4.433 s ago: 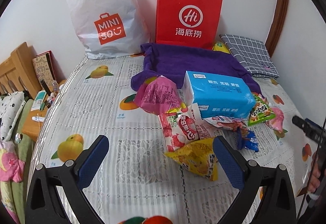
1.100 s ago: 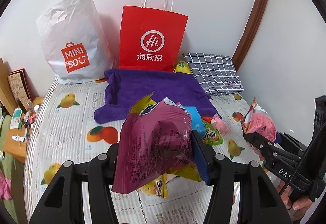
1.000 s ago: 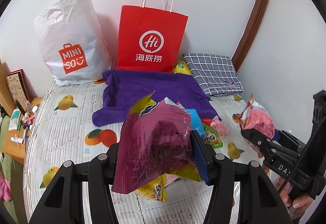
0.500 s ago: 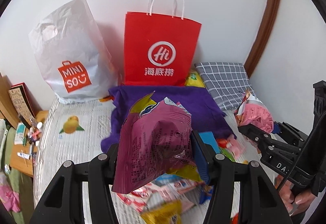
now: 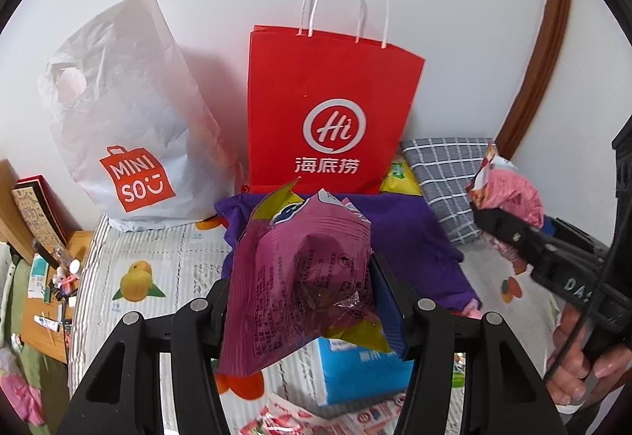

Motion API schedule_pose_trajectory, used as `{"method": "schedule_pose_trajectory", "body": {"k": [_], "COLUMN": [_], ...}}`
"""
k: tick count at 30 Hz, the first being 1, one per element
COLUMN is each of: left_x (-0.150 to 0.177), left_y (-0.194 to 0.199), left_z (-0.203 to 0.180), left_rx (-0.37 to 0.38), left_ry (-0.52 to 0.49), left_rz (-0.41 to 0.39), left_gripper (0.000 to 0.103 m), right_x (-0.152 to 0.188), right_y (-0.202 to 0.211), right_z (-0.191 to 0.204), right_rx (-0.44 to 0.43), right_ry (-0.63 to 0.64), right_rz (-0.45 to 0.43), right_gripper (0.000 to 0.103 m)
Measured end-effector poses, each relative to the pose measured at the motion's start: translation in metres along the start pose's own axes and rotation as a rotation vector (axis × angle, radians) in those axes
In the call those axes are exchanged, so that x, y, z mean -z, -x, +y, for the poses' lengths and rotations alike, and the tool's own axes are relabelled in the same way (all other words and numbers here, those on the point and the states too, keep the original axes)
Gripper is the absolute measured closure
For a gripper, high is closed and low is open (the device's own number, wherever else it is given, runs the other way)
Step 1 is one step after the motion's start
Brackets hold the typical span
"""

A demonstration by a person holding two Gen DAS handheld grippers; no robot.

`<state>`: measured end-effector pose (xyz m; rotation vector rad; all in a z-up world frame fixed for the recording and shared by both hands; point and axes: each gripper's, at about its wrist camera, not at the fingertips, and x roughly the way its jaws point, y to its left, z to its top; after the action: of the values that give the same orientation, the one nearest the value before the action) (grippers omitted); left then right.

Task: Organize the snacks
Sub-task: 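Carry both held bags up toward the purple towel with both tools, then lower both bags onto the purple towel and open both tools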

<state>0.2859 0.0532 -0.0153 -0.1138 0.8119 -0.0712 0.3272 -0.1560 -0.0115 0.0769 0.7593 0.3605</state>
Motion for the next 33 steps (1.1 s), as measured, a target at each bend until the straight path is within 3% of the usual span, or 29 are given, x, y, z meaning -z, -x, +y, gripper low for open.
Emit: {"method": "schedule_pose_trajectory", "body": {"k": [12,26,29,33], "left_x": [-0.019,-0.024,-0.026,-0.028], "left_y": [-0.055,-0.124,-0.135,-0.152], "left_z": [0.015,0.008,0.01,0.011], "left_rx": [-0.028,-0.032,-0.023,-0.021], "left_ry": [0.006,-0.032,-0.037,-0.05], "left_rz": [0.047,0.133,0.145,0.169], "left_gripper": [0.048,0.048,0.048,0.048], "right_x": [-0.021,-0.01,-0.008,-0.002], "right_y": [-0.048,-0.106,-0.117,-0.132], "right_z": [-0.025,-0.052,-0.057,-0.061], "right_rx": [0.032,0.094,0.071,0.074], "right_ry": [0.009,0.064,0.055,0.054], "right_rz": [0.025,0.126,0.155,0.2], "right_gripper": [0.05,0.05,0.065,0.066]}}
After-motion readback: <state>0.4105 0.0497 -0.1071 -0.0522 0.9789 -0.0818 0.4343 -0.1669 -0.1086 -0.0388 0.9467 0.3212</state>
